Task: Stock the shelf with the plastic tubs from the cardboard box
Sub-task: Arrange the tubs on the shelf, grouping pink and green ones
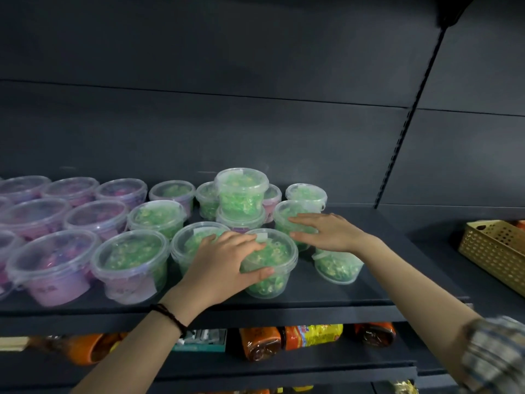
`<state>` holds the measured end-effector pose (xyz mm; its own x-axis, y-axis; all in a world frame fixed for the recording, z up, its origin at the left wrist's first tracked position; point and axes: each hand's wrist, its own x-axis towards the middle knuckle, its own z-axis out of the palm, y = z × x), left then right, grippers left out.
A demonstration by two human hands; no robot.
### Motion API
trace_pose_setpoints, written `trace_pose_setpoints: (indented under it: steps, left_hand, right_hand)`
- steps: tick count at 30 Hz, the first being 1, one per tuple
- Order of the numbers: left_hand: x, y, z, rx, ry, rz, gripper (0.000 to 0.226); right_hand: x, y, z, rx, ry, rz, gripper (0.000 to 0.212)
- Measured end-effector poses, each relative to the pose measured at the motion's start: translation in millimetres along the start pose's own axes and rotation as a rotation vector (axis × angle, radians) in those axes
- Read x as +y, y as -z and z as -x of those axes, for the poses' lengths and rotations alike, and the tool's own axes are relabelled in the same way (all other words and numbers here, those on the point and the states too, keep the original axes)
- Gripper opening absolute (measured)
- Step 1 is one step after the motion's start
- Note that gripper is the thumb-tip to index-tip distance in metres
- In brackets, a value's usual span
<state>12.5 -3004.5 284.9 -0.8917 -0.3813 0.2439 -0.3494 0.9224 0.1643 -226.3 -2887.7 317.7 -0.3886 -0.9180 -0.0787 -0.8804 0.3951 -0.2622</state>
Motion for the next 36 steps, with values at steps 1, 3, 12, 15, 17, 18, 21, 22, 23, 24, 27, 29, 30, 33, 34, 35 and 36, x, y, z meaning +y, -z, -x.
trace_pose_setpoints:
  steps: [1, 3, 12, 15, 17, 18, 21, 22, 23, 24, 27, 29, 30, 33, 34, 35, 36]
  left_hand:
    - [-1.1, 0.9, 1.6, -0.001, -0.002, 0.013, 0.081]
    - [-3.0, 2.4, 5.5, 0.005, -0.011, 0.017, 0.082]
    - [-9.2, 7.5, 14.6, -0.017, -0.034, 0.031, 0.083]
    - [-13.6, 15.0, 12.5, -0.019, -0.023, 0.059, 0.081]
    - [-23.3, 21.7, 11.5, 0.014, 0.010, 0.035, 0.084]
    - [-30.2, 25.1, 11.4, 0.027, 0.037, 0.009, 0.086]
    - [-53.0, 31.3, 13.2, 0.009, 0.146, -0.049, 0.091]
    - [-58.8, 32.1, 14.3, -0.007, 0.168, -0.060, 0.094]
    - [-63.2, 32.8, 14.9, -0.027, 0.177, -0.069, 0.096]
    - [-66.3, 33.1, 15.3, -0.049, 0.180, -0.076, 0.098]
    - [-71.4, 33.4, 15.8, -0.091, 0.180, -0.115, 0.099]
    - [-72.8, 33.9, 16.7, -0.117, 0.186, -0.137, 0.102]
    - [-72.6, 34.1, 18.1, -0.124, 0.187, -0.131, 0.104]
    - [-70.5, 36.5, 24.6, -0.120, 0.161, -0.096, 0.106]
    - [-69.8, 37.3, 26.6, -0.120, 0.151, -0.091, 0.106]
    - [-69.2, 38.0, 28.5, -0.125, 0.141, -0.090, 0.106]
    - [-68.6, 38.6, 29.6, -0.136, 0.131, -0.090, 0.106]
  right_hand:
    - [-0.2, 0.5, -0.4, 0.005, -0.007, 0.011, 0.056]
    - [3.9, 3.9, 3.4, 0.012, -0.020, -0.004, 0.050]
    - [29.6, 21.6, 26.0, 0.027, -0.111, -0.085, 0.041]
    - [20.2, 23.9, 18.6, 0.106, -0.100, -0.022, 0.045]
    - [3.1, 20.2, 6.8, 0.208, -0.034, -0.080, 0.055]
    - [-9.2, 17.9, -1.0, 0.251, 0.000, -0.174, 0.063]
    - [-49.0, 12.9, -30.7, 0.275, 0.057, -0.488, 0.092]
    - [-61.4, 11.6, -41.6, 0.240, 0.060, -0.572, 0.103]
    - [-72.5, 10.2, -52.0, 0.198, 0.053, -0.638, 0.113]
    - [-82.0, 8.0, -61.9, 0.168, 0.037, -0.683, 0.120]
    - [-100.2, -1.1, -83.1, 0.178, -0.037, -0.814, 0.122]
    - [-106.5, -6.4, -90.9, 0.226, -0.063, -0.864, 0.110]
    - [-108.3, -8.6, -93.9, 0.241, -0.063, -0.874, 0.103]
    - [-114.4, -10.2, -98.0, 0.255, -0.063, -0.890, 0.094]
    - [-117.0, -9.7, -97.4, 0.256, -0.060, -0.880, 0.095]
    - [-119.4, -9.0, -96.3, 0.250, -0.051, -0.873, 0.097]
    - [-120.8, -9.0, -95.3, 0.232, -0.036, -0.876, 0.101]
